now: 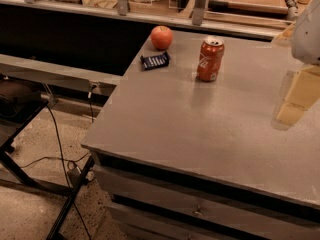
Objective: Pick coke can
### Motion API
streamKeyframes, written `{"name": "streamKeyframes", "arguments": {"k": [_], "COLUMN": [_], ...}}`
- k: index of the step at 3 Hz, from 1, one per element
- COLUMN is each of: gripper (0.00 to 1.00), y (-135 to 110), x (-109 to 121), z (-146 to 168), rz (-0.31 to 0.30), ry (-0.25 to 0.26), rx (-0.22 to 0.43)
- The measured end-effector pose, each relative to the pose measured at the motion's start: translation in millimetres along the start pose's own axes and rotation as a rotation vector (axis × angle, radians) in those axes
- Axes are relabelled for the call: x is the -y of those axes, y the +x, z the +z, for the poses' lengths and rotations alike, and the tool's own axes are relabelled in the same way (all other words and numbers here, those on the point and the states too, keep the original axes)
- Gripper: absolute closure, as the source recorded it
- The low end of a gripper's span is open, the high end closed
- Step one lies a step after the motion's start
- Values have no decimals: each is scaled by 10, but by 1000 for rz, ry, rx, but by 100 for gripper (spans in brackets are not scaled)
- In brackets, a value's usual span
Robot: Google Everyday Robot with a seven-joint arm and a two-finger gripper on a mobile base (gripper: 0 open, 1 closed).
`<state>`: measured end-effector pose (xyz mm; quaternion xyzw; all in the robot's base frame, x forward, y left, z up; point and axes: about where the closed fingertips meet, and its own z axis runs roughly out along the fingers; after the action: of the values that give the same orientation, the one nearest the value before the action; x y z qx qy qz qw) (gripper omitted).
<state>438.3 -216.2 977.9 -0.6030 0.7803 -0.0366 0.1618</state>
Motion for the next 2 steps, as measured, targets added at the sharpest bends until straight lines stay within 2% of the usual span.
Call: {"name": "streamKeyframes", "arguments": {"k": [2], "gripper": [0], "y": [-72], "x": [165], "z": [5], "rz": [9], "ry": [8], "rx": [-8]}}
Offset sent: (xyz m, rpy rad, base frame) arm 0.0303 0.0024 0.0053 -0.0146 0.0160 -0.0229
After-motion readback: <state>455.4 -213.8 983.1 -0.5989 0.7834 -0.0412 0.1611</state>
